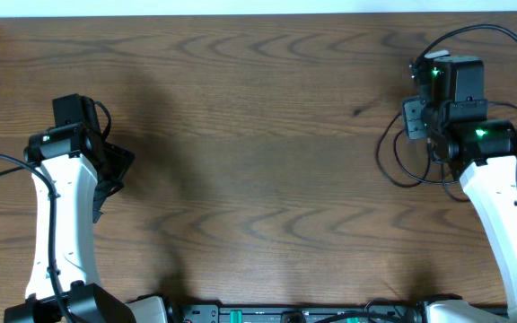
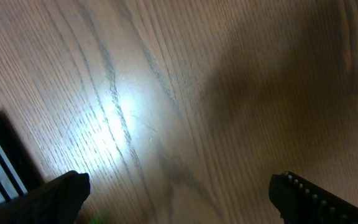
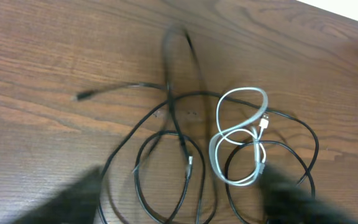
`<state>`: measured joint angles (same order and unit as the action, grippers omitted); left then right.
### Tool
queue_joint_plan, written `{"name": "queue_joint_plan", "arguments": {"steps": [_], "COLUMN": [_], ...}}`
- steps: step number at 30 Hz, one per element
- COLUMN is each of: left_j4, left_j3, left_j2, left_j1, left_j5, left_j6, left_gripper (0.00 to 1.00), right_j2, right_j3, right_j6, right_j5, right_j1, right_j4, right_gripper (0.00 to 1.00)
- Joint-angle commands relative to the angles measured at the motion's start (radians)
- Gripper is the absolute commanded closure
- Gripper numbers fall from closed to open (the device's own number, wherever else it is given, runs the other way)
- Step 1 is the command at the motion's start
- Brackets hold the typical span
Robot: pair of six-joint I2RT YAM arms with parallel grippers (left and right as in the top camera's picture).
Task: Untangle cables
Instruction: 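Carry the black cable to the top-right pile and release it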
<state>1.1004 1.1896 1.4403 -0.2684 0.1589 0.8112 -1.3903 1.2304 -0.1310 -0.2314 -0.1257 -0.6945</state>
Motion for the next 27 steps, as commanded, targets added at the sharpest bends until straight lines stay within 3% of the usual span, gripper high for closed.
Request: {"name": "queue_joint_plan", "arguments": {"steps": [1, 27], "left_j4": [0.006, 0.006], "left_j3": [0.005, 0.005], "left_j2": [0.002, 0.002], "left_j1": [-0.002, -0.002], "left_j5": [0.006, 0.006], "left_j6": [-0.005, -0.005], "left_gripper": [0.02, 0.02], "right_j2": [-0.003, -0.003], "right_j3": [0.001, -0.001], "right_j6": [0.015, 0.014], "right_j5": [0.005, 0.006], "right_j1": [0.003, 0.001], "right_j4": [-0.001, -0.013], "right_gripper": [0.01, 0.01]}}
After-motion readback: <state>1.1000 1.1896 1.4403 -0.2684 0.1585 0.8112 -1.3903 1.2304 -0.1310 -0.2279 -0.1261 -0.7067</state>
